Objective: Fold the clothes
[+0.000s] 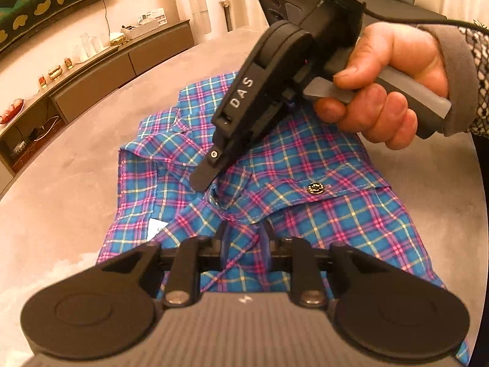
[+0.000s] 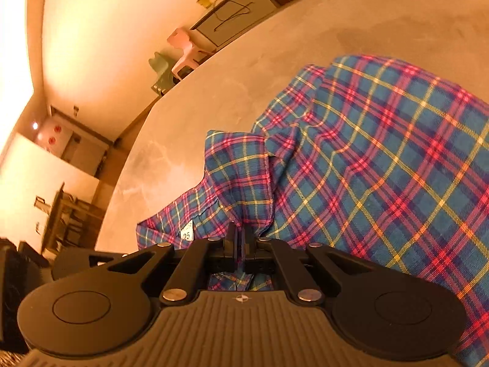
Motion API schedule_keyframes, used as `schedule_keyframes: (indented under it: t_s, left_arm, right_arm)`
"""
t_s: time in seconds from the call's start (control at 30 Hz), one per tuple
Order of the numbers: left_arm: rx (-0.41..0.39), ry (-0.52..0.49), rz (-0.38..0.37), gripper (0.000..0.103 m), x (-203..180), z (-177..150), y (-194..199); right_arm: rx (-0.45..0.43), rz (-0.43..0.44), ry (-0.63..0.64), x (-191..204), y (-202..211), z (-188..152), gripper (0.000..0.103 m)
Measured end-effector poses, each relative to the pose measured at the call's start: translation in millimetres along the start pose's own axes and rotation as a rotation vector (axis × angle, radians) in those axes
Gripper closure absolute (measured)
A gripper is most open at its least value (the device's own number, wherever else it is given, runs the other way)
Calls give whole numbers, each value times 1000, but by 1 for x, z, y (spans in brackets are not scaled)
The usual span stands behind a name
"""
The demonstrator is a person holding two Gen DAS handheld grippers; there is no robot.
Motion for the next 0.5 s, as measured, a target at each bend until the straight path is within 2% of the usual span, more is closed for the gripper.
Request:
schedule_keyframes:
  t_s: [0.03,0.1,0.13,0.17,0.2,0.3,0.4,0.43,0.47,0.5]
  left_arm:
    - [7,-8,10,84,-3,1,1]
    - [21,-24,48,81,-12,1,8]
    - [17,-32,57,79,-17,-2,11]
    - [3,-36,68,78,-23,-4,23]
    - [-11,-38,78,77,-29,-6,35]
    - [-64,-43,68,71,-55,-11,69]
    - [-73,-120,-32,67,-108,-15,77]
    - [-56,-164,-65,65,-128,-21,74]
    - [-31,-212,-70,65,-143,-27,70]
    - [-1,-262,-51,64,-154,-35,64]
  right_arm:
    - [-6,-27,16,5,0,-1,103]
    - [-32,-111,111,29,1,-7,96]
    - [-35,-114,190,48,1,-14,86]
    - [-29,-72,239,62,4,-19,72]
    - [-22,-23,282,75,6,-24,67]
    - [-75,20,307,78,27,-25,66]
    - [-133,-198,372,55,37,-21,66]
    - [-145,-303,417,45,38,-21,66]
    - [-156,-412,466,36,40,-22,67]
    - [-155,-480,510,30,42,-24,67]
Point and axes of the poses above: each gripper's, at about its wrist camera, not at the fingertips, and y roughly against the way its jaws point, x to its left, z to its top, the point moved 3 cm from there along -y, roughly the way its jaws point, and after that the axes turned 3 degrees about -y, right-handed, at the moved point
